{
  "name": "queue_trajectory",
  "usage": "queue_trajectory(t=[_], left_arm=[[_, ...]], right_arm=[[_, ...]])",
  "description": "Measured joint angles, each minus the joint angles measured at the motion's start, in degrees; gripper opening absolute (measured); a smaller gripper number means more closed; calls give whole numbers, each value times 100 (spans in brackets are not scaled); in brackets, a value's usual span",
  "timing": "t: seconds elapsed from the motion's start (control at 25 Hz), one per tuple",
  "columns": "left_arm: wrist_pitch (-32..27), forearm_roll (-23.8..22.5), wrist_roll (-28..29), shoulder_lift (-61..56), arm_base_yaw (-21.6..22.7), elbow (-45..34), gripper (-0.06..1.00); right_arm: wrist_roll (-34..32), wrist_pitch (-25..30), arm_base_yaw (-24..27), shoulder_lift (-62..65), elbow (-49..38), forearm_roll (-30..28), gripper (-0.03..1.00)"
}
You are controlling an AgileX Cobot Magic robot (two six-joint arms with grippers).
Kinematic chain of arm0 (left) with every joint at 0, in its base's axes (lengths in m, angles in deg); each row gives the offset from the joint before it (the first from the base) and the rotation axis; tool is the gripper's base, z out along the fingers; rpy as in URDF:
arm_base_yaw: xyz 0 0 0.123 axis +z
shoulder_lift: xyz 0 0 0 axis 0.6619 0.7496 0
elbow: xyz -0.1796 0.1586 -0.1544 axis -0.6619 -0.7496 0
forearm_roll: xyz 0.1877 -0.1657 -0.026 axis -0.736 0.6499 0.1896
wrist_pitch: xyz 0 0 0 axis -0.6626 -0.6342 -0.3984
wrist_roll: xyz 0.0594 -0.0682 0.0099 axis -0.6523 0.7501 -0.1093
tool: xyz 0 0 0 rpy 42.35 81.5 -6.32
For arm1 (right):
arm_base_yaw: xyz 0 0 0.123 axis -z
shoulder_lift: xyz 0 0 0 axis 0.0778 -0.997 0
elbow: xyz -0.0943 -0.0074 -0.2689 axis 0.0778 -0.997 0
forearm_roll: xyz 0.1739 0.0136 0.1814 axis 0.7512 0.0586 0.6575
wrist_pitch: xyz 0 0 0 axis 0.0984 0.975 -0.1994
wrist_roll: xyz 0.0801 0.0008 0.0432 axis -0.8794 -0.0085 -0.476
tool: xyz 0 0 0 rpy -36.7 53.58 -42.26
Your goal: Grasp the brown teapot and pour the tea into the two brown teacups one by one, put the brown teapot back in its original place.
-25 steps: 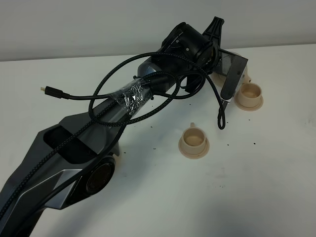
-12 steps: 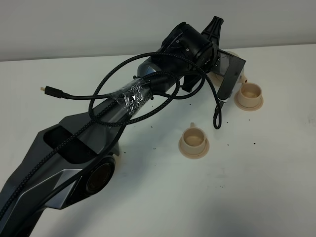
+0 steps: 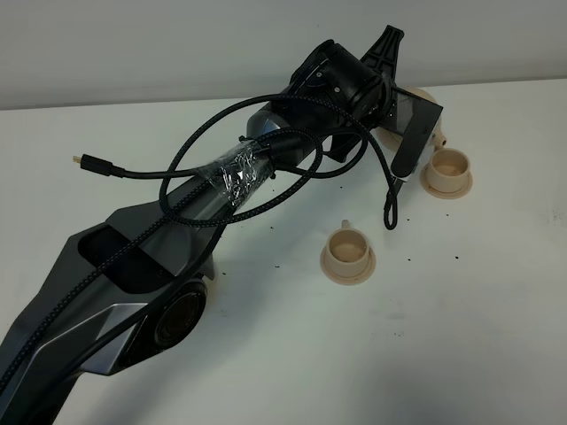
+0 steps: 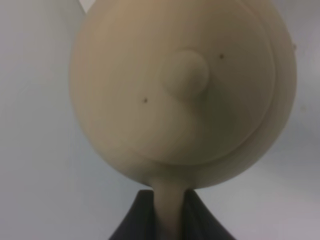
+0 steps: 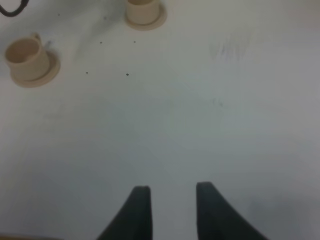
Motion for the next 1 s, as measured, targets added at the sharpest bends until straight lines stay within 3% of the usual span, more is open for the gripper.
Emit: queue_trajectory(t=[1.0], left_arm=[[-39,-293,417,0,-57,0,12]], right_arm=[[0,0,0,0,0,0,24]])
